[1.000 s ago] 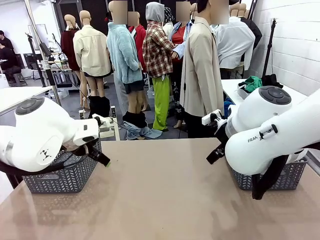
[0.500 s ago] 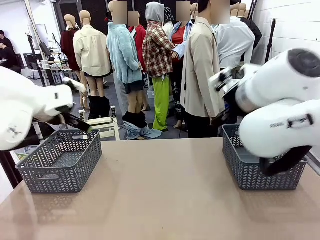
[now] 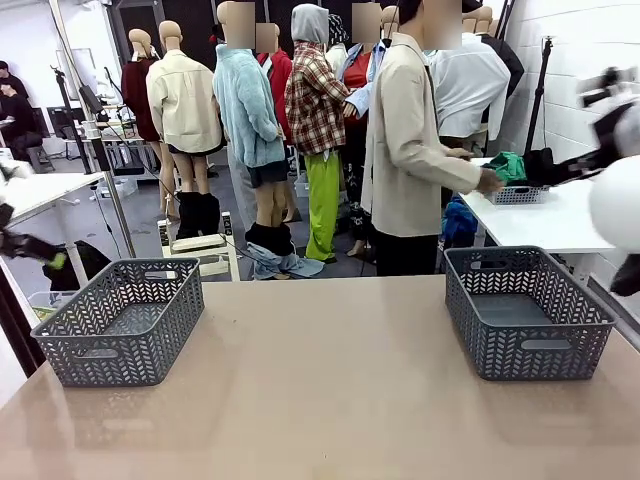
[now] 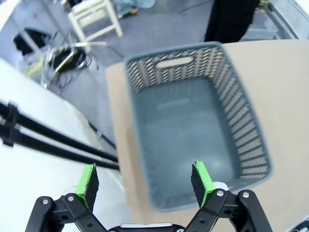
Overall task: Sort the tops and bottoms.
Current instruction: Lift clothes from the center of the table with your left hand.
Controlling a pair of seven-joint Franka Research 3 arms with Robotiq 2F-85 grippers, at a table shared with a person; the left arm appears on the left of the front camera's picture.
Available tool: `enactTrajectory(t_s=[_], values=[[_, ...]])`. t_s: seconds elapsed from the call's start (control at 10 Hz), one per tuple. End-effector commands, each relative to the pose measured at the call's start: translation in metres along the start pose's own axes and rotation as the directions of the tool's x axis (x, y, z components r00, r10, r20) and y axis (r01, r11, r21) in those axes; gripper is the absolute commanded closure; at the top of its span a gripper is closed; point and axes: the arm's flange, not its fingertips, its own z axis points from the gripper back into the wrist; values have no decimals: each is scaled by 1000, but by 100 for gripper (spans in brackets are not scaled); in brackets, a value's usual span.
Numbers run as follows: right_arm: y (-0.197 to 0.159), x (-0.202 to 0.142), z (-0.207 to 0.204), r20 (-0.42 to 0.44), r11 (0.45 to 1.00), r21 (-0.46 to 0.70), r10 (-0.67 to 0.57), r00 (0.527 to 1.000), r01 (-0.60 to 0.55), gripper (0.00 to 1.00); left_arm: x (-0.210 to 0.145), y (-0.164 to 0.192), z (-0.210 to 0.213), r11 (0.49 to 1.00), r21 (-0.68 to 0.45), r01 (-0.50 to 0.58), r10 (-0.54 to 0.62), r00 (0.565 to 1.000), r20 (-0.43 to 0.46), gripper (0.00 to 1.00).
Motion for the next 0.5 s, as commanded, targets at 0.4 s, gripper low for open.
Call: enactTrajectory(t_s=[0.4], values=[[-62,-171,-28,-17,947,45,-319,948,319,0,-35,69,-45,994,61,-85,93,986,-136,0]])
